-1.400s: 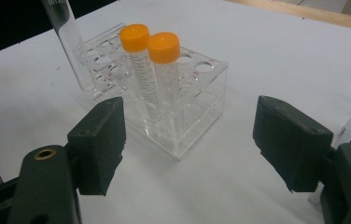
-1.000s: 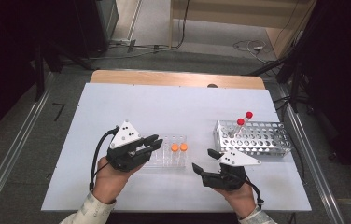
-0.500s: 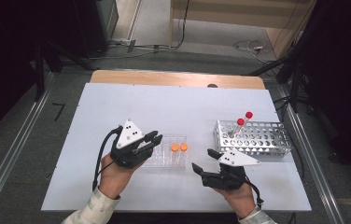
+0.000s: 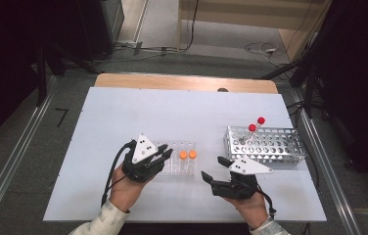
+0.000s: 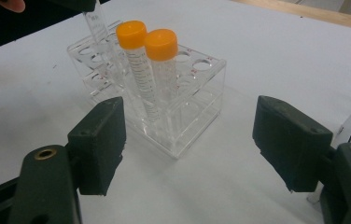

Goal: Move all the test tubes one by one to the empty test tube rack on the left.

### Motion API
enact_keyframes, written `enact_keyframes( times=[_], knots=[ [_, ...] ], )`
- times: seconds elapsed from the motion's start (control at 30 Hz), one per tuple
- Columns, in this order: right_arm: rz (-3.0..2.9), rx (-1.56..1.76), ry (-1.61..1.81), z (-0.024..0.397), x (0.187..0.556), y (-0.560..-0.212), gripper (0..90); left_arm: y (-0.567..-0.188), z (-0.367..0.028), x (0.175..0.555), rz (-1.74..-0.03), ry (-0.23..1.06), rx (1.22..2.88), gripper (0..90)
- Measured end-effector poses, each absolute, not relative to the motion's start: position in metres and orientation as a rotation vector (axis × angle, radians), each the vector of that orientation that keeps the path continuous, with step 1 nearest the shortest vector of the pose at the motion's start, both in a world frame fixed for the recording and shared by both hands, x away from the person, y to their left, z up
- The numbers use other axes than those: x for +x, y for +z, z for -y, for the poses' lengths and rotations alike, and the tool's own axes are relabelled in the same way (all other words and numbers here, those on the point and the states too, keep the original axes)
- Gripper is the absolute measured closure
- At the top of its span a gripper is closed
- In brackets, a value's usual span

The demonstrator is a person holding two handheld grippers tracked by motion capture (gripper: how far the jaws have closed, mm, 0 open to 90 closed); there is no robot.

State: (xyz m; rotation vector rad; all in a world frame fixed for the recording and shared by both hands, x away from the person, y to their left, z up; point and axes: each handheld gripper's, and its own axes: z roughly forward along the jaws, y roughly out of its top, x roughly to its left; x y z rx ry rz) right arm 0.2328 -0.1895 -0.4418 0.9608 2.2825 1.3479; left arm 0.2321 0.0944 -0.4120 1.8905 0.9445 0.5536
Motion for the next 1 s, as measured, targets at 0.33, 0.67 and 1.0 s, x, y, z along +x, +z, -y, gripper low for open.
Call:
enact_keyframes(
  times=[0.33,0.67,1.0],
  knots=[
    [-2.280,0.968,1.346,0.190,0.233,-0.442,24.4,-0.411,-0.097,0.232,-0.946,0.518,1.876,70.6],
    [-2.217,1.004,1.342,0.202,0.238,-0.436,25.8,-0.405,-0.104,0.231,-0.982,0.473,1.806,51.7],
    [-2.052,1.179,1.238,0.238,0.261,-0.432,26.9,-0.406,-0.107,0.236,-1.086,0.546,1.773,22.5]
  ],
)
